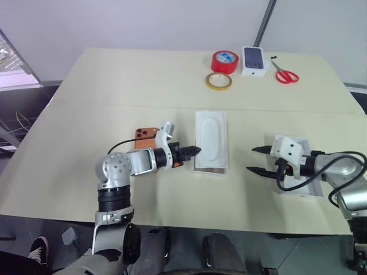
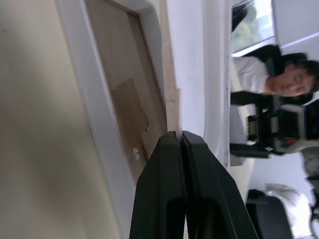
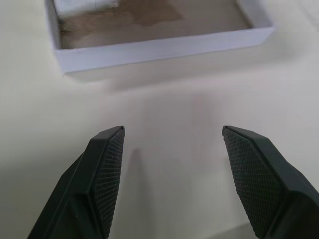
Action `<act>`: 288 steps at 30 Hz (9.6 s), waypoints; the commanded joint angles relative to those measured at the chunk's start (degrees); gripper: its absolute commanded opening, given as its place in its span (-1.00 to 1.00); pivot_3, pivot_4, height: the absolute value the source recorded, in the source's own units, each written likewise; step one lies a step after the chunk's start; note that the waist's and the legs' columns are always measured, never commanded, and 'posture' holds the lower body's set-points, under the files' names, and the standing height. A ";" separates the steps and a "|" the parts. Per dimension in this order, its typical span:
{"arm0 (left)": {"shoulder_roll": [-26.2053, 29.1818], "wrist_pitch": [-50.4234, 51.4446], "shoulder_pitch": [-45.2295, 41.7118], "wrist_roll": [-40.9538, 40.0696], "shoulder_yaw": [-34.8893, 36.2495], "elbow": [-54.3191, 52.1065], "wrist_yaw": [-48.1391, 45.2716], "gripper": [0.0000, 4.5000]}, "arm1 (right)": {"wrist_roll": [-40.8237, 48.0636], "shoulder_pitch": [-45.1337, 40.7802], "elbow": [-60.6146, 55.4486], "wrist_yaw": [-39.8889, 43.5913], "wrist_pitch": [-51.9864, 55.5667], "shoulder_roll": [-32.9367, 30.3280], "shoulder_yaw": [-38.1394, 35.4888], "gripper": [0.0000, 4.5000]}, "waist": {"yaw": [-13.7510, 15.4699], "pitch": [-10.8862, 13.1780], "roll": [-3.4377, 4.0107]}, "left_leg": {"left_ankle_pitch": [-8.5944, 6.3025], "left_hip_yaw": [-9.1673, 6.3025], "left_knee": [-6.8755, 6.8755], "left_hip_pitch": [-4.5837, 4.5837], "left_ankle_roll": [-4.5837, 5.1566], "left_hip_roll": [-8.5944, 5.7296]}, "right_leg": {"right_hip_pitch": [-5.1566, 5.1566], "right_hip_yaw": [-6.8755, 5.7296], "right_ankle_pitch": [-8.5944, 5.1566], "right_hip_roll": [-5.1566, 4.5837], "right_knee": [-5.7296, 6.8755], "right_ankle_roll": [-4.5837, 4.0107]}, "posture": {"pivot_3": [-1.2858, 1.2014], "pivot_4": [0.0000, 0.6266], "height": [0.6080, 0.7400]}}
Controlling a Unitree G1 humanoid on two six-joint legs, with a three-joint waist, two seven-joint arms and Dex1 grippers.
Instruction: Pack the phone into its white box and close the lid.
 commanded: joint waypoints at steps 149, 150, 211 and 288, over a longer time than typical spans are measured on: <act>21.39 1.89 5.36 -3.05 12.90 11.91 -11.34 -0.99 | -27.44 -30.73 19.81 -11.73 6.55 36.55 34.10 -1.00 | -1.74 -0.40 -0.11 | 0.16 -0.05 -1.34 0.89 -0.68 -0.04 | -0.10 0.08 -0.01 -0.15 -0.17 -0.18 | 0.03 -0.52 1.00; 21.06 2.20 5.29 -3.51 13.27 12.42 -11.36 -0.99 | -27.45 -30.74 19.78 -11.74 6.54 36.52 34.07 -1.00 | -1.75 -0.40 -0.12 | 0.16 -0.04 -1.34 0.89 -0.68 -0.04 | -0.12 0.10 0.00 -0.15 -0.17 -0.18 | 0.03 -0.52 1.00; 13.93 -3.93 6.81 -20.94 13.15 3.24 -9.73 -1.00 | -3.61 -4.52 -6.33 1.20 -7.23 11.58 15.11 -0.78 | -1.21 -0.09 -0.28 | 0.33 -0.07 -0.92 -0.07 -0.54 0.04 | -0.48 0.00 0.06 -0.04 -0.26 -0.20 | 0.03 -0.52 1.00; 5.88 -6.42 3.62 -16.88 0.59 7.22 -2.82 0.97 | -2.83 -8.81 -2.12 -4.63 -2.71 10.75 8.16 0.84 | -1.16 -0.10 -0.29 | 0.46 -0.09 -0.79 0.15 -0.67 0.03 | -0.28 0.00 0.05 0.07 0.00 -0.19 | 0.03 -0.52 1.00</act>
